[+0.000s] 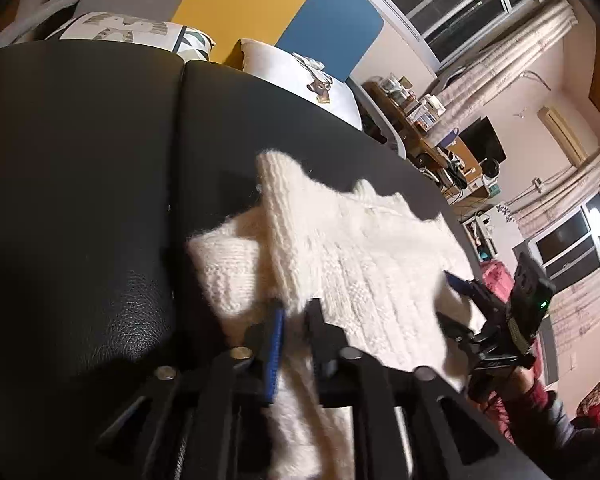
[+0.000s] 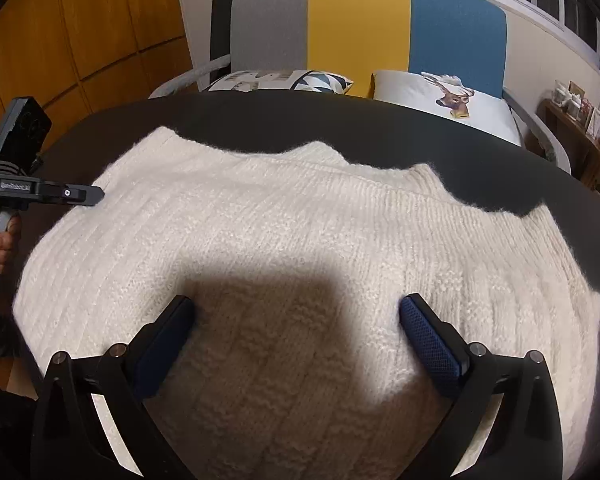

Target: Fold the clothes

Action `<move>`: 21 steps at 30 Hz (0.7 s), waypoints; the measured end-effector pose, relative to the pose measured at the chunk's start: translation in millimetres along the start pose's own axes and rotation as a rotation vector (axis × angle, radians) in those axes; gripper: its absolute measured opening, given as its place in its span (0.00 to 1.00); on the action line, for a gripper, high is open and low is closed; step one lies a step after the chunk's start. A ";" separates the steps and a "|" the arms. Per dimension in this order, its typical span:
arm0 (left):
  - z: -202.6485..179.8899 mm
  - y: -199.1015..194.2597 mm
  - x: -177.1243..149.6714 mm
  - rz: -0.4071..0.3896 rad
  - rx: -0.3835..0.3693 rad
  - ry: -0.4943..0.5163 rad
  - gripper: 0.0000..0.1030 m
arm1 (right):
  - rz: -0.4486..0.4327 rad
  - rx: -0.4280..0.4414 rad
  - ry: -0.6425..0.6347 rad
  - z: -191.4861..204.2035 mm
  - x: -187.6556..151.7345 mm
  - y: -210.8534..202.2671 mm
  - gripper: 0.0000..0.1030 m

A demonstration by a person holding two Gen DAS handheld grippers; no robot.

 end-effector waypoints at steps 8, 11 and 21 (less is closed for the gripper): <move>14.2 19.1 43.1 0.052 -0.057 -0.079 0.30 | -0.002 0.063 0.005 5.0 25.6 -18.0 1.00; 17.7 28.9 50.8 0.053 -0.025 -0.086 0.08 | -0.019 0.043 -0.013 0.9 39.1 -20.0 1.00; 1.4 11.6 37.8 -0.057 0.195 -0.051 0.19 | 0.038 -0.034 0.093 -28.5 29.8 12.9 1.00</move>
Point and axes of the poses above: each gripper's, at about its wrist camera, not at the fingertips, and y roughly the way its jaws point, z to its left, x to its top, the point moved 1 cm from there along y, roughly the way its jaws point, and after that the axes turned 2 degrees about y, right-handed, at the moved point
